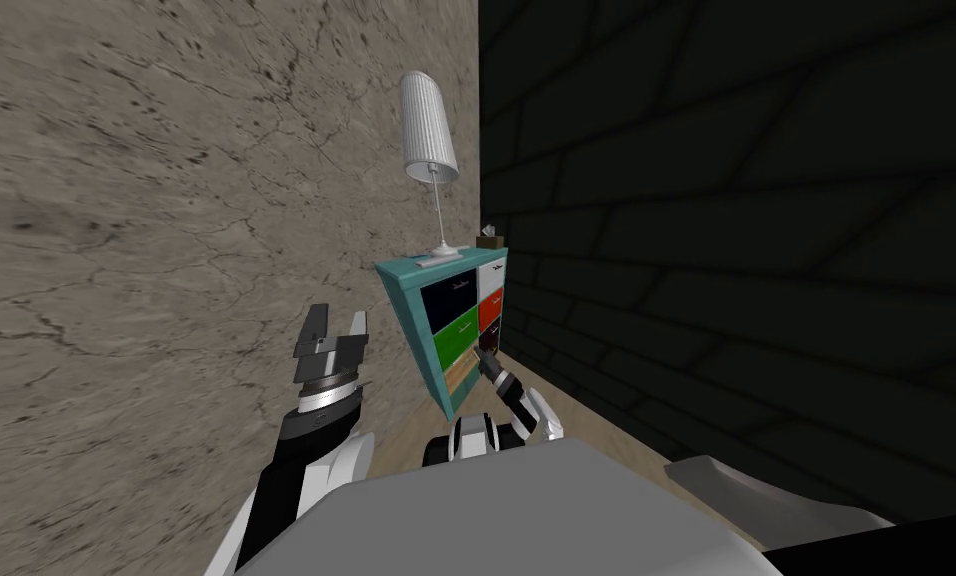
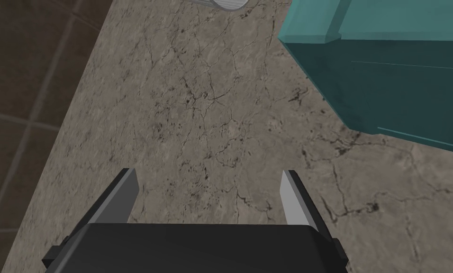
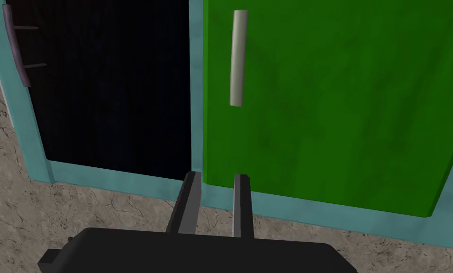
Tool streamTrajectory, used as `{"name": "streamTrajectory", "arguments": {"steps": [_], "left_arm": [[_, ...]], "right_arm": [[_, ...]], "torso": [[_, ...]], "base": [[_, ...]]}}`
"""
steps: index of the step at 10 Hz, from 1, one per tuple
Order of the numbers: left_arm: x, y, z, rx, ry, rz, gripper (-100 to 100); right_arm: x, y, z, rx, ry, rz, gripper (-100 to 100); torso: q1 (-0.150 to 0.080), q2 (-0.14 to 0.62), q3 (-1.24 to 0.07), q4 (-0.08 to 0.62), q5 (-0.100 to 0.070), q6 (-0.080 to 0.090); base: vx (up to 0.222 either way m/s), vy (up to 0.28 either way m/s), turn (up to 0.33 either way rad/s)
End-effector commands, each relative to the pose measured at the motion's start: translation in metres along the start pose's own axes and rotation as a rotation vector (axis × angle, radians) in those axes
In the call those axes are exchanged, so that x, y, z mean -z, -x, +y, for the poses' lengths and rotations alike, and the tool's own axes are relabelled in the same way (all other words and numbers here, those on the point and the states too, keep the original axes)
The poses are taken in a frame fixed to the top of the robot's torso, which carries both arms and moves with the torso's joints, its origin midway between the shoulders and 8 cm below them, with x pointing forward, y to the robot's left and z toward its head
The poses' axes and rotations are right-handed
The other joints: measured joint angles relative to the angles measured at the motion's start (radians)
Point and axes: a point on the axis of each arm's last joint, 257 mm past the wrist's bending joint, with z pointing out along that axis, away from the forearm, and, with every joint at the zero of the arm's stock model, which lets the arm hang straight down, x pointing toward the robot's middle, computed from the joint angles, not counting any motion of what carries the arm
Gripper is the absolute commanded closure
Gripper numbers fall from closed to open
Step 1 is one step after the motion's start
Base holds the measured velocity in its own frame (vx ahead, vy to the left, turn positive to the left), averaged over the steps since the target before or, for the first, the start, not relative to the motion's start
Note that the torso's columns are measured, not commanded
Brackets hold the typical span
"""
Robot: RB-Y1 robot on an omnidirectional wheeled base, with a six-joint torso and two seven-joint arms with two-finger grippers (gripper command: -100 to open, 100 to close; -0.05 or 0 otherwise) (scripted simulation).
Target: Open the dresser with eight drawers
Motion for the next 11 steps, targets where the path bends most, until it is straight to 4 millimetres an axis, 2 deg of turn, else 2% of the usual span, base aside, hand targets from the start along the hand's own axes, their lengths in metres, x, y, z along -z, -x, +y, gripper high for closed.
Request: {"name": "streamTrajectory", "arguments": {"steps": [1, 5, 7, 9, 11], "left_arm": [[0.0, 0.0, 0.0, 0.0, 0.0, 0.0, 0], [0.0, 0.0, 0.0, 0.0, 0.0, 0.0, 0], [0.0, 0.0, 0.0, 0.0, 0.0, 0.0, 0], [0.0, 0.0, 0.0, 0.0, 0.0, 0.0, 0], [0.0, 0.0, 0.0, 0.0, 0.0, 0.0, 0]], "right_arm": [[0.016, -0.017, 0.01, 0.058, 0.048, -0.015, -100], [0.027, -0.037, 0.016, 0.126, 0.097, -0.025, -100], [0.01, -0.035, 0.009, 0.134, 0.089, -0.01, -100], [0.005, -0.044, 0.007, 0.176, 0.107, -0.002, -100], [-0.013, -0.037, -0.003, 0.167, 0.085, 0.015, -100]], "torso": [[-0.002, 0.001, 0.001, 0.0, -0.001, 0.0], [-0.005, 0.008, 0.005, 0.002, -0.002, 0.0], [-0.002, 0.005, 0.003, 0.002, -0.001, 0.0], [-0.005, 0.005, 0.003, 0.001, -0.001, 0.0], [-0.005, 0.006, 0.004, 0.002, -0.002, 0.0]], "base": [[0.017, 0.016, 0.005], [0.021, 0.017, 0.01], [0.063, 0.065, 0.043], [0.079, 0.063, 0.04], [0.078, 0.064, 0.033]]}}
